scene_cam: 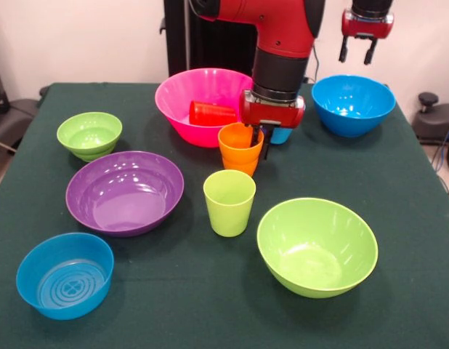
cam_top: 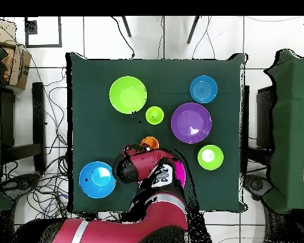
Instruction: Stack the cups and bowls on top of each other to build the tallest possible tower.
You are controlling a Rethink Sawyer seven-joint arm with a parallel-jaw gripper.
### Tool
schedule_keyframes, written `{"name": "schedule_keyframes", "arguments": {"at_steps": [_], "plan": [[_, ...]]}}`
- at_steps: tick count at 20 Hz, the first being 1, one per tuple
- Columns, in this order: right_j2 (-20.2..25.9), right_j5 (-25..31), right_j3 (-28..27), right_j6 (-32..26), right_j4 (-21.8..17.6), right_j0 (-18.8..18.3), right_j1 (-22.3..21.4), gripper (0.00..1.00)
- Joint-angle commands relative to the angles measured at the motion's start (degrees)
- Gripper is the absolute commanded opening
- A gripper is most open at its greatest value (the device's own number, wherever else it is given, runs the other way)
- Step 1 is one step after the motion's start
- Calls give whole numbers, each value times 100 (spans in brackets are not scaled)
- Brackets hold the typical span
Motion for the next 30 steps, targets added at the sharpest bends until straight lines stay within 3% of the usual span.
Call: {"name": "schedule_keyframes", "arguments": {"at_steps": [1, 9, 16, 30], "plan": [[364, 176, 83, 634, 127, 30, 14, 0], [629, 1145, -93, 311, 309, -194, -497, 0], [569, 1061, -128, 385, 215, -146, -470, 0], [680, 1547, -251, 298, 362, -198, -639, 0]]}}
